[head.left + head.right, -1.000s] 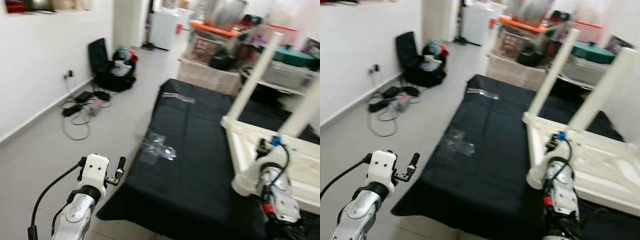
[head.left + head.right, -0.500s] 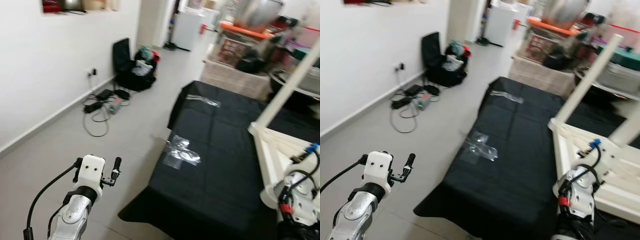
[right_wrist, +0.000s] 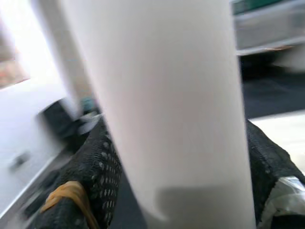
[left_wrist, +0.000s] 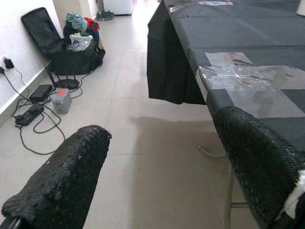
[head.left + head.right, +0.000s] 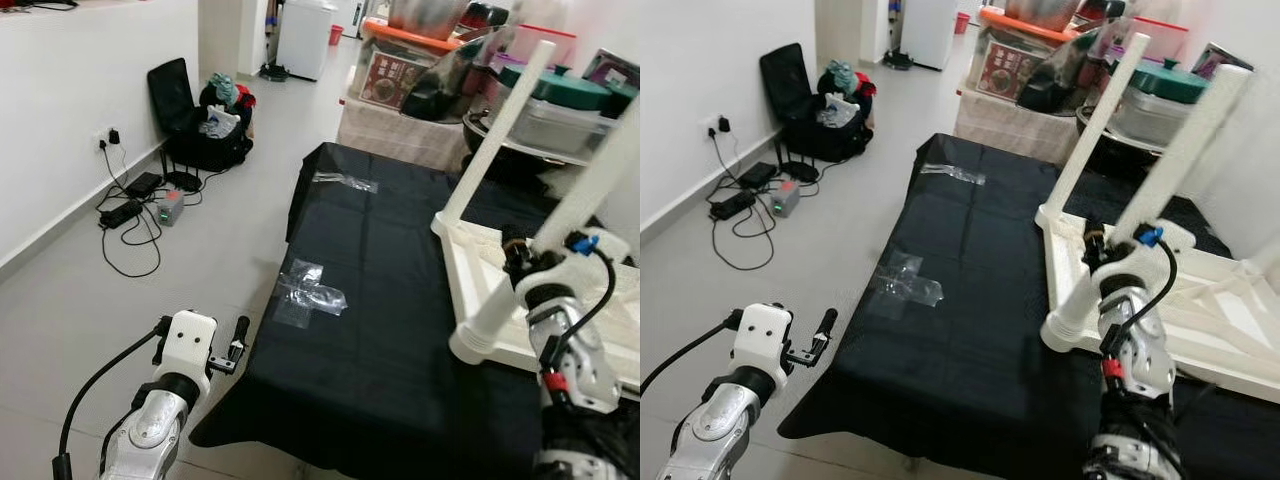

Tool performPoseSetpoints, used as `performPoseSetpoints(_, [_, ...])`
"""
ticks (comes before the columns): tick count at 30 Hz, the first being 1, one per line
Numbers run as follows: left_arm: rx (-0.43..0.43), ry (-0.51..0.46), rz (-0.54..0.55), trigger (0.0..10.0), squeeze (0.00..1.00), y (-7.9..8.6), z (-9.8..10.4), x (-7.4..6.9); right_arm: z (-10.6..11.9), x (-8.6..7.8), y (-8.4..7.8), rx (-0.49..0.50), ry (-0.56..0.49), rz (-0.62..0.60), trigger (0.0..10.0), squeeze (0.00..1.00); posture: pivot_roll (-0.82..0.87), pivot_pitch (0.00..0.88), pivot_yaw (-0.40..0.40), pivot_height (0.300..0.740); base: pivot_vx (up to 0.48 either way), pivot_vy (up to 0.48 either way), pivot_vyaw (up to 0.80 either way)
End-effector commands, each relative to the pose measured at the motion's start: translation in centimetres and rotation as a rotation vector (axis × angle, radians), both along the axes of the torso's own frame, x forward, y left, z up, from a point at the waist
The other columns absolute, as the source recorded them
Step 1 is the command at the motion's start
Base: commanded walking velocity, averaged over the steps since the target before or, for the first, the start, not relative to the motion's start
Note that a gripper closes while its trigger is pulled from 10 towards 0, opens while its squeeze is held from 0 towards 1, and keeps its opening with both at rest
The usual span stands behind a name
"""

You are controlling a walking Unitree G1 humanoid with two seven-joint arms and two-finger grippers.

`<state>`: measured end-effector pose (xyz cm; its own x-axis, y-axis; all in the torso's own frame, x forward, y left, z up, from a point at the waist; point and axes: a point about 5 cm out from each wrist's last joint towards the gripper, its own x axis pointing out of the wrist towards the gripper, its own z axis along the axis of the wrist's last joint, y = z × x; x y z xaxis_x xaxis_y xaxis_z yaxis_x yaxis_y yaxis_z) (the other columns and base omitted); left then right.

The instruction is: Building children table

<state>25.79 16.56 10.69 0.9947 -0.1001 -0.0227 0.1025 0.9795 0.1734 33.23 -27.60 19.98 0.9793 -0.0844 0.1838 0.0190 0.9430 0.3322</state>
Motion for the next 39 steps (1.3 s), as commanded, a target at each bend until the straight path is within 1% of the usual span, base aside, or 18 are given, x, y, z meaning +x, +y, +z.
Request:
performPoseSetpoints(1, [-0.002, 0.010, -0.012, 10.0, 0.00, -0.4, -0.1, 0.0, 0.5, 0.5, 1.0, -0.021, -0.016, 0.102, 10.0, 0.00, 0.12, 0.000, -0.187, 0.740, 0.000, 0.000, 0.00])
performPoseSetpoints(4, [-0.002, 0.009, -0.012, 10.0, 0.00, -0.5, -0.1, 0.0, 1.0, 1.0, 1.4, -0.079, -0.024, 0.240, 10.0, 0.00, 0.13, 0.000, -0.198, 0.740, 0.000, 0.000, 0.00])
performPoseSetpoints(5, [-0.002, 0.007, -0.009, 10.0, 0.00, -0.4, -0.1, 0.0, 0.7, 1.2, 1.8, -0.096, -0.011, 0.275, 0.8, 0.00, 0.13, 0.000, -0.203, 0.740, 0.000, 0.000, 0.00])
performPoseSetpoints(7, [-0.001, 0.006, -0.003, 10.0, 0.00, -0.3, -0.1, 0.0, -0.2, 1.6, 2.4, -0.131, 0.034, 0.306, 0.0, 0.00, 0.13, 0.000, -0.203, 0.740, 0.000, 0.000, 0.00])
performPoseSetpoints(13, [-0.001, 0.004, -0.001, 10.0, 0.00, -0.3, 0.0, 0.0, -1.0, 1.8, 1.9, -0.135, 0.079, 0.253, 0.0, 0.00, 0.14, 0.000, -0.206, 0.740, 0.000, 0.000, 0.00])
performPoseSetpoints(17, [-0.001, 0.003, 0.002, 10.0, 0.00, -0.3, 0.0, 0.0, -2.0, 2.0, -0.2, -0.112, 0.173, 0.069, 0.0, 0.00, 0.14, 0.000, -0.203, 0.740, 0.000, 0.000, 0.00])
performPoseSetpoints(18, [0.000, 0.005, 0.000, 10.0, 0.00, -0.3, 0.0, 0.0, -2.9, 1.5, -2.7, -0.145, 0.301, -0.179, 0.0, 0.00, 0.13, 0.000, -0.201, 0.740, 0.000, 0.000, 0.00])
performPoseSetpoints(20, [0.000, 0.005, 0.000, 10.0, 0.00, -0.3, 0.0, 0.0, -2.9, 1.5, -2.7, -0.145, 0.301, -0.179, 0.0, 0.00, 0.13, 0.000, -0.201, 0.740, 0.000, 0.000, 0.00])
performPoseSetpoints(21, [0.000, 0.006, -0.001, 10.0, 0.00, -0.3, 0.0, 0.0, -3.3, 0.4, -4.6, -0.124, 0.348, -0.410, 0.0, 0.00, 0.13, 0.000, -0.200, 0.740, 0.000, 0.000, 0.00])
performPoseSetpoints(23, [0.000, 0.007, -0.002, 10.0, 0.00, -0.3, 0.0, -0.1, -3.6, -0.5, -5.8, -0.106, 0.375, -0.569, 0.0, 0.00, 0.13, 0.000, -0.200, 0.740, 0.000, 0.000, 0.00])
performPoseSetpoints(26, [0.003, 0.008, 0.001, 10.0, 0.00, -0.2, 0.0, -0.1, -4.6, -2.4, -4.7, -0.015, 0.371, -0.758, 0.0, 0.00, 0.13, 0.000, -0.197, 0.740, 0.000, 0.000, 0.00])
performPoseSetpoints(29, [0.005, 0.009, 0.002, 10.0, 0.00, -0.2, -0.1, -0.1, -4.8, -2.7, -2.6, 0.002, 0.350, -0.748, 0.0, 0.00, 0.13, 0.000, -0.198, 0.740, 0.000, 0.000, 0.00])
performPoseSetpoints(31, [0.007, 0.010, 0.002, 10.0, 0.00, -0.2, -0.1, -0.1, -4.7, -2.5, 0.7, -0.003, 0.318, -0.689, 0.0, 0.00, 0.13, 0.000, -0.196, 0.740, 0.000, 0.000, 0.00])
performPoseSetpoints(32, [0.007, 0.010, 0.002, 10.0, 0.00, -0.2, -0.1, -0.1, -4.7, -2.5, 0.7, -0.003, 0.318, -0.689, 0.0, 0.00, 0.13, 0.000, -0.196, 0.740, 0.000, 0.000, 0.00])
performPoseSetpoints(33, [0.007, 0.011, -0.001, 10.0, 0.00, -0.2, -0.1, -0.1, -4.6, -1.8, 3.7, -0.035, 0.321, -0.570, 0.0, 0.00, 0.13, 0.000, -0.197, 0.740, 0.000, 0.000, 0.00])
performPoseSetpoints(34, [0.007, 0.011, -0.001, 10.0, 0.00, -0.2, -0.1, -0.1, -4.6, -1.8, 3.7, -0.035, 0.321, -0.570, 0.0, 0.00, 0.13, 0.000, -0.197, 0.740, 0.000, 0.000, 0.00])
performPoseSetpoints(35, [0.007, 0.011, -0.002, 10.0, 0.00, -0.2, -0.1, -0.1, -4.4, -1.3, 5.4, -0.057, 0.296, -0.469, 10.0, 0.00, 0.13, 0.000, -0.200, 0.740, 0.000, 0.000, 0.00])
performPoseSetpoints(39, [0.006, 0.009, 0.000, 10.0, 0.00, -0.2, -0.1, -0.1, -3.5, -0.8, 7.4, -0.109, 0.228, -0.320, 10.0, 0.07, 0.13, 0.000, -0.200, 0.740, 0.000, 0.000, 0.00])
